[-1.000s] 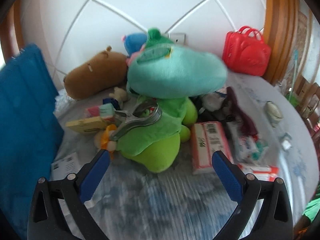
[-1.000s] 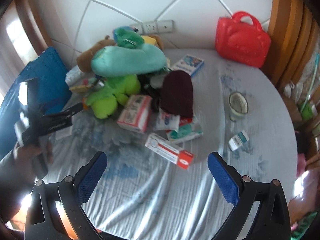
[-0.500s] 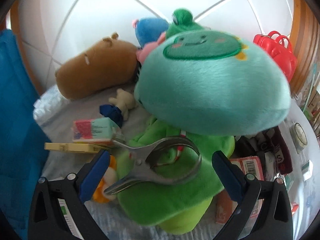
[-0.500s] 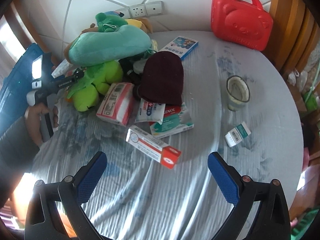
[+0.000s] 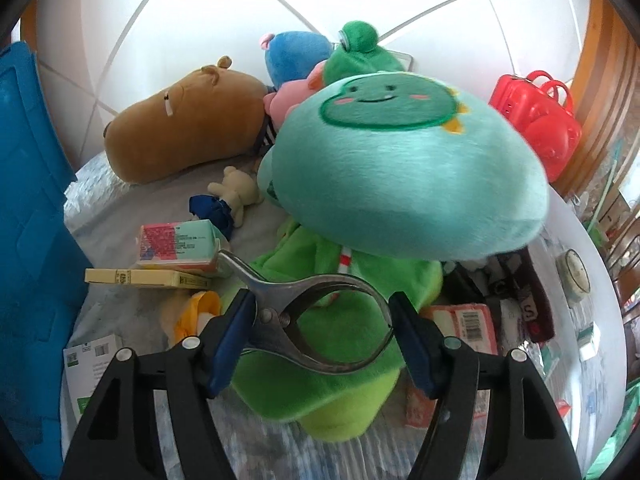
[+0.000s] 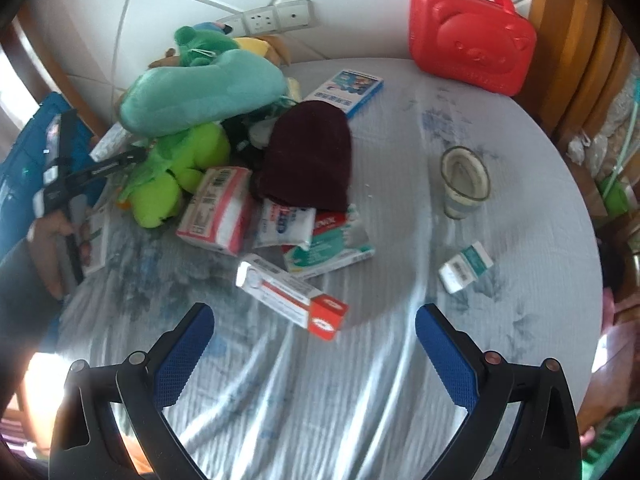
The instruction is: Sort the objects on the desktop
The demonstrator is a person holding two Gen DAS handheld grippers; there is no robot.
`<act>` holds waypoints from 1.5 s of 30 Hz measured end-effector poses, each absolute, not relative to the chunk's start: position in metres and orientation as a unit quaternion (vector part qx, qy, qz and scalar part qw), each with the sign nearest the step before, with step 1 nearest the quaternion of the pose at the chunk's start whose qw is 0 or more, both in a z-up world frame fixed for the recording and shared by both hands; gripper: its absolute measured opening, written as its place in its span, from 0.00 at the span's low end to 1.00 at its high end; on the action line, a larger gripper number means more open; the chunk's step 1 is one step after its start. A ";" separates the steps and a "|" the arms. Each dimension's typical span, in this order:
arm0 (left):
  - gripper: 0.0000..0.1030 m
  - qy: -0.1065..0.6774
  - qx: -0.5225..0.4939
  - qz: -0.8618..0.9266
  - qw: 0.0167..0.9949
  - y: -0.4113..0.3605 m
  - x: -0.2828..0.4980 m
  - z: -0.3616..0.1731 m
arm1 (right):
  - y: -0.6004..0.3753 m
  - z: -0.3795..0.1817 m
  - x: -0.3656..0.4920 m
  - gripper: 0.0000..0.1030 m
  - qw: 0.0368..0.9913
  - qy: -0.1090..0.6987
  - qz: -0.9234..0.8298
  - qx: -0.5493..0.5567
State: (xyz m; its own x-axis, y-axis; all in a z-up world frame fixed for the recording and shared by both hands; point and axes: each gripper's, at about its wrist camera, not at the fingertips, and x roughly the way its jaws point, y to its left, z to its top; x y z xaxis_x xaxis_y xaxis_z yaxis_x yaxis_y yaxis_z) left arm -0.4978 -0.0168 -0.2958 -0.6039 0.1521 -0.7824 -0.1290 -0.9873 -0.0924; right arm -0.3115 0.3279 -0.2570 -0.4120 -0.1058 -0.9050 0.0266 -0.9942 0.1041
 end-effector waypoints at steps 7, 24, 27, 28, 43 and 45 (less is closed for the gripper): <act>0.66 -0.007 -0.435 0.897 0.076 -0.009 -0.475 -0.283 | 0.398 -0.301 -0.332 0.99 -0.044 -0.051 -0.831 0.553; 0.66 -0.004 -0.441 0.897 0.032 -0.005 -0.434 -0.262 | 0.476 -0.402 -0.402 0.64 -0.084 -0.078 -0.788 0.605; 0.66 -0.005 -0.442 0.897 0.023 -0.006 -0.427 -0.258 | 0.480 -0.400 -0.399 0.63 -0.081 -0.082 -0.787 0.606; 0.66 -0.005 -0.443 0.897 0.020 -0.006 -0.425 -0.257 | 0.481 -0.398 -0.397 0.63 -0.080 -0.083 -0.788 0.605; 0.66 -0.029 -0.402 0.915 0.009 -0.023 -0.365 -0.187 | 0.419 -0.286 -0.354 0.62 0.014 -0.020 -0.834 0.551; 0.66 -0.031 -0.395 0.918 0.003 -0.031 -0.353 -0.174 | 0.395 -0.265 -0.352 0.62 0.036 -0.009 -0.844 0.535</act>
